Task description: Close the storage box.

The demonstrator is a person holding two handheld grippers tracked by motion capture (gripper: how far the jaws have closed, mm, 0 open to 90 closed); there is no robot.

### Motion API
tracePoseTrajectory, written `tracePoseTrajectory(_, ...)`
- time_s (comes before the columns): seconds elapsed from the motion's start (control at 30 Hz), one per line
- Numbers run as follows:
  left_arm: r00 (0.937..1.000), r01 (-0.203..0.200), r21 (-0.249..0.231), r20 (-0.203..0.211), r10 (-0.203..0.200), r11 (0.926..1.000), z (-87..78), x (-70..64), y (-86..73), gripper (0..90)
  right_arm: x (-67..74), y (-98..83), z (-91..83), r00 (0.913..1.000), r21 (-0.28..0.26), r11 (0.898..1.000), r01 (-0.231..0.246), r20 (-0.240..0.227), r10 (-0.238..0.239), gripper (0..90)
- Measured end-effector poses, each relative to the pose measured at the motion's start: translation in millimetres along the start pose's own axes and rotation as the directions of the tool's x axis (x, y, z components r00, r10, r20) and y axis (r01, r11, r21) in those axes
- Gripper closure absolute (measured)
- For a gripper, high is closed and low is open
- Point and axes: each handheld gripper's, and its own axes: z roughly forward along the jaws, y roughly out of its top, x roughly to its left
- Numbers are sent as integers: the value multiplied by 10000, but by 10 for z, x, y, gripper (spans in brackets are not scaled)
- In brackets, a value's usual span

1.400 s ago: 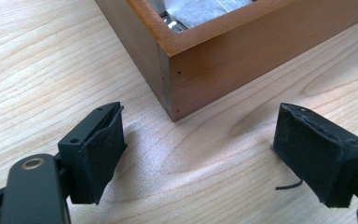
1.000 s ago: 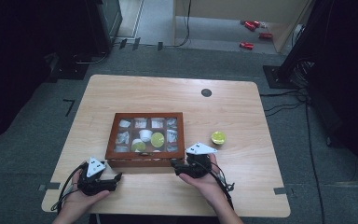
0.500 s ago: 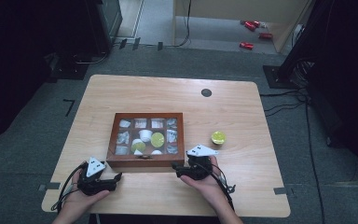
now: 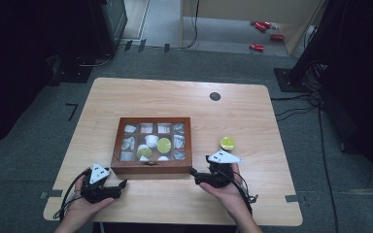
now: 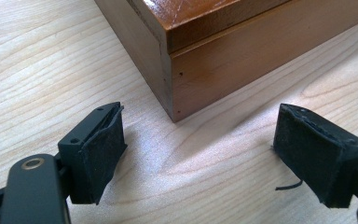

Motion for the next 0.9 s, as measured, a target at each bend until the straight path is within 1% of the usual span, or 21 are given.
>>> tracePoseTrajectory(0.13, 10000, 47, -26, 21, -47, 10000, 2, 3, 0, 170, -83, -11, -102, 9998, -99, 9999, -107, 145, 109, 194)
tracePoseTrajectory(0.27, 10000, 68, -40, 29, -68, 10000, 3, 7, 1, 170, -171, -35, -202, 9994, -104, 9999, -111, 341, 115, 161)
tracePoseTrajectory(0.47, 10000, 62, -33, 9, -62, 10000, 5, 5, 2, 170, -324, -81, -354, 9968, -275, 9993, -237, 752, 257, 138)
tracePoseTrajectory(0.7, 10000, 76, -40, -4, -76, 10000, 6, 5, 3, 171, -507, -171, -485, 9913, -342, 9985, -430, 1231, 469, 121)
tracePoseTrajectory(0.87, 10000, 57, -23, -18, -57, 10000, 5, 7, 4, 171, -669, -255, -574, 9835, -301, 9972, -688, 1659, 729, 105)
tracePoseTrajectory(0.9, 10000, 57, -23, -18, -57, 10000, 5, 7, 4, 171, -669, -255, -574, 9835, -301, 9972, -688, 1659, 729, 105)
